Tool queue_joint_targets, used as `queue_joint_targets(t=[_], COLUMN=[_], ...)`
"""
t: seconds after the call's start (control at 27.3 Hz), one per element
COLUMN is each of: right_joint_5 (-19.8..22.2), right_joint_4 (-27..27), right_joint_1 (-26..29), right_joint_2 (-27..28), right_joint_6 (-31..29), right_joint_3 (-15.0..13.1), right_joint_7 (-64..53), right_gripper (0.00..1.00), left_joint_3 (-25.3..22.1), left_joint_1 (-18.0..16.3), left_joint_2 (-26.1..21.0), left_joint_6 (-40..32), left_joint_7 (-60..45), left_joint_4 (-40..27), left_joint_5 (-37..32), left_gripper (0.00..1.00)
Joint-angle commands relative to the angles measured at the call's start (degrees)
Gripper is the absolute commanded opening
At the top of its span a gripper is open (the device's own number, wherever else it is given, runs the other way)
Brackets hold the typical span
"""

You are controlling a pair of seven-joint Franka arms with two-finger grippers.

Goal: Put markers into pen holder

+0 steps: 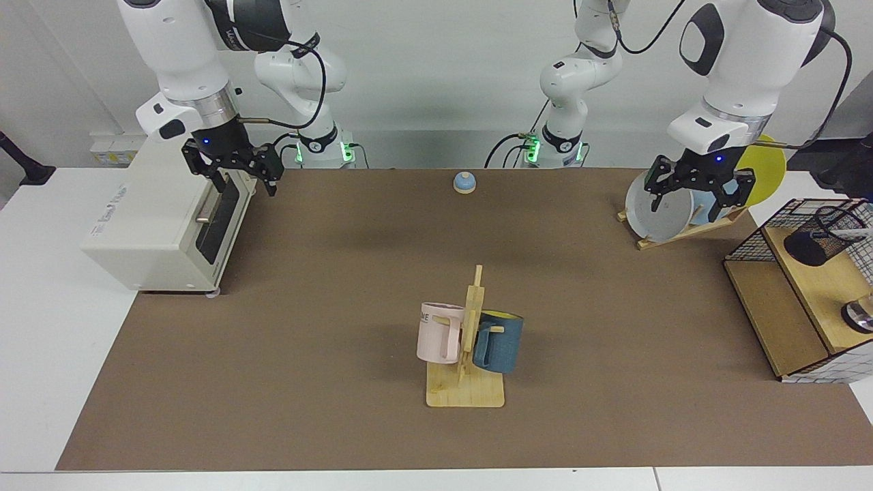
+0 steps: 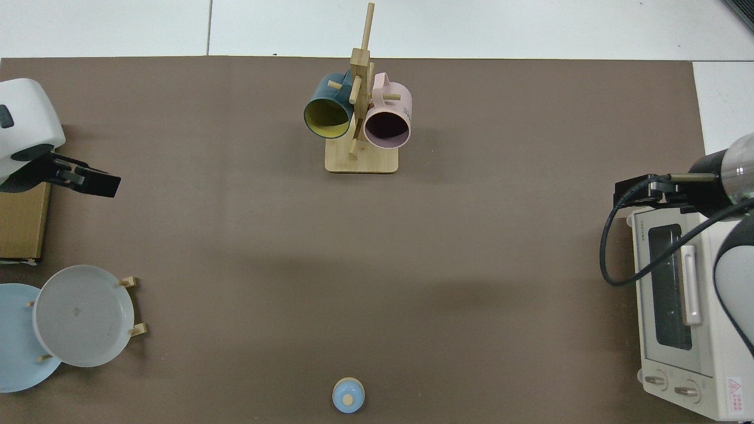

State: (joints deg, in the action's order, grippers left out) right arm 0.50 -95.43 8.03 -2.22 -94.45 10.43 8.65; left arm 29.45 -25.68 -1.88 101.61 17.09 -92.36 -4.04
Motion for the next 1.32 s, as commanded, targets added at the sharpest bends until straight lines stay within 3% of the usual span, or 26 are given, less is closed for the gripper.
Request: queue_joint_targets(t=[0.0, 0.22, 0.37, 0.62, 0.84, 1.03, 1.28], right_joint_5=[-0.06, -0.06, -0.06, -0.06, -0.06, -0.06, -0.06], right_joint_4=[-1.51, -1.51, -1.51, -1.51, -1.51, -1.51, -1.42], right_joint_1=[1.11, 1.11, 1.11, 1.11, 1.11, 1.11, 1.11], right_joint_2=[-1.30, -1.30, -1.30, -1.30, -1.30, -1.30, -1.30], right_joint_6=[-0.38, -0.38, -0.38, -0.38, -0.38, -0.38, -0.38], right_joint_3=[0.64, 0.64, 0.64, 0.64, 0.64, 0.64, 0.64], right_joint_7=[-1.18, -1.18, -1.18, -1.18, -1.18, -1.18, -1.18], right_gripper=[1.00, 1.00, 1.00, 1.00, 1.00, 1.00, 1.00], left_joint_3=[-0.53, -1.49, -3.60, -17.91, -25.30, -34.45, -35.25], left_joint_1=[-0.51, 0.71, 3.43, 17.84, 24.43, 33.75, 34.29], left_joint_2=[0.73, 1.26, 1.35, 1.44, 1.53, 2.14, 3.19], left_joint_6=[-2.82, -4.85, -5.28, -6.69, -8.01, -8.63, -8.36], left_joint_7=[-3.56, -5.31, -5.93, -7.42, -7.51, -9.79, -9.80], left_joint_4=[0.60, 0.60, 0.60, 1.30, 1.48, 1.39, 1.39], left_joint_5=[1.84, 1.84, 1.93, 3.86, 7.37, 7.47, 7.20], left_gripper=[1.00, 1.00, 1.00, 1.00, 1.00, 1.00, 1.00])
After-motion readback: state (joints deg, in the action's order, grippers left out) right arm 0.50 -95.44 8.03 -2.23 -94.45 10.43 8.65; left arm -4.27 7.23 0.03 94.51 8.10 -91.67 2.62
